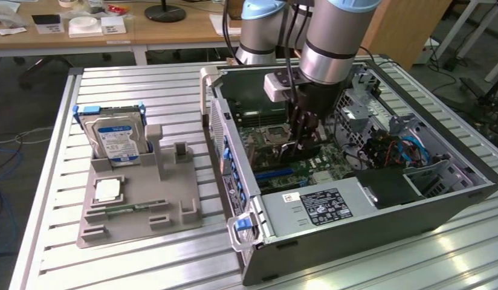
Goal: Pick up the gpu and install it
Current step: 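Insert the gpu into the slot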
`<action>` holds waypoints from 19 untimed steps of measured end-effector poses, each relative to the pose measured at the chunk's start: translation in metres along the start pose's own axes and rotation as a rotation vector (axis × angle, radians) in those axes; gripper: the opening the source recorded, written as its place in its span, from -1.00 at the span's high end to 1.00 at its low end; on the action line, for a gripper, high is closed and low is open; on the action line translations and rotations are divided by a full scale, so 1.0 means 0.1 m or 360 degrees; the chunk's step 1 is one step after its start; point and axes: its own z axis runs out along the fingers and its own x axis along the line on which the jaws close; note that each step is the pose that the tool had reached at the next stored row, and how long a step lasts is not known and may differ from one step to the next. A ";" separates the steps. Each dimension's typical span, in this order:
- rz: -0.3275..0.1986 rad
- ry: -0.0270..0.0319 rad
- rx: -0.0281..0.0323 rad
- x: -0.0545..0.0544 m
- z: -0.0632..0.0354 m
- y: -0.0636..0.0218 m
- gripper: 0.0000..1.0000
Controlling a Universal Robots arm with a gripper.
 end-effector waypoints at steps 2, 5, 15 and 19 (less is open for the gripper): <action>0.0000 0.00001 0.00000 0.00 0.018 0.002 0.45; 0.0000 0.00007 -0.00003 0.00 0.029 0.006 0.45; 0.0000 0.00009 -0.00001 0.02 0.057 0.050 0.45; 0.0003 0.00020 -0.00002 0.02 0.064 0.055 0.45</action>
